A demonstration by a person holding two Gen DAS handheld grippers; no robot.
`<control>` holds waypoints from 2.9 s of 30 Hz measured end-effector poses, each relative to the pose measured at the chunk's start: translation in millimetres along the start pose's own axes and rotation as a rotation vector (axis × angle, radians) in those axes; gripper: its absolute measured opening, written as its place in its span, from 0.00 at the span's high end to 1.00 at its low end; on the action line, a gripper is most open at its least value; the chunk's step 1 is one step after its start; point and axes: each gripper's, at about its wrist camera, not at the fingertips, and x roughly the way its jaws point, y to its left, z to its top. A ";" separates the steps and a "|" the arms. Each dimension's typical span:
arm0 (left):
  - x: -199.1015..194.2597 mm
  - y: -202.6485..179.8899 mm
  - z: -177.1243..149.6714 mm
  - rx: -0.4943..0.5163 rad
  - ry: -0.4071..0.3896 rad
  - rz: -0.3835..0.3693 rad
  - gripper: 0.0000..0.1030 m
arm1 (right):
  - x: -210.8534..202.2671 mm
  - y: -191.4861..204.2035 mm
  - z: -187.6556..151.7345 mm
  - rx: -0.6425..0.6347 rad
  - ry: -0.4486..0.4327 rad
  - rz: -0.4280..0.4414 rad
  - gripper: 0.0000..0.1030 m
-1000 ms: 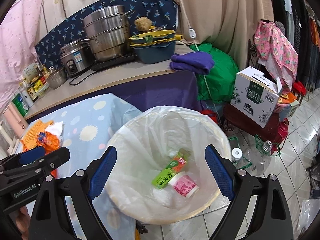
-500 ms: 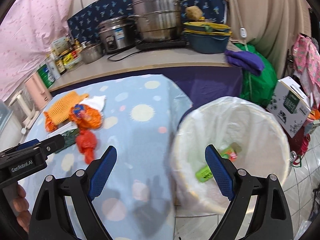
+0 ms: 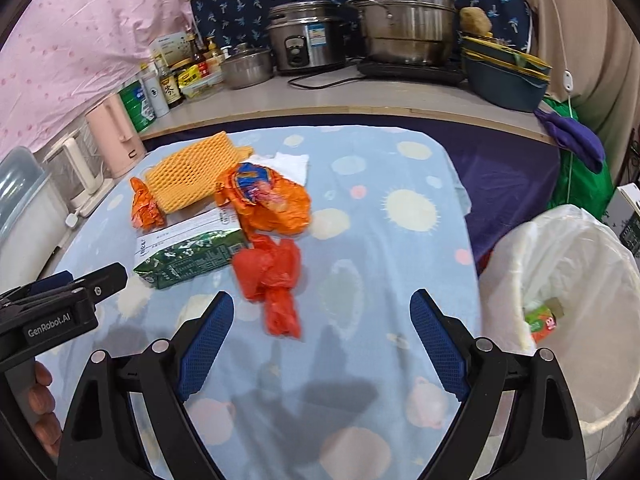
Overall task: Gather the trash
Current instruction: 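Move both open tools back over the tablecloth toward the remaining items, then grasp the red plastic bag with the right tool while the left tool grasps the milk carton, then carry the red bag and milk carton over the white bin and open both tools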
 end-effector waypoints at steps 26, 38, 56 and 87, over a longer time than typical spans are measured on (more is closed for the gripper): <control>71.9 9.7 13.8 0.109 0.012 -0.151 0.09 | 75.8 25.8 5.5 0.012 0.116 0.053 0.61; 90.0 -15.4 17.4 0.223 -0.035 -0.250 0.09 | 67.8 18.0 1.3 0.030 0.105 0.082 0.74; 45.9 -43.3 -18.9 0.220 -0.047 -0.326 0.44 | 15.8 -32.9 -20.1 0.138 0.065 0.058 0.74; 3.1 -80.6 -37.9 0.264 -0.004 -0.253 0.47 | -36.0 -70.4 -35.3 0.205 0.005 0.052 0.74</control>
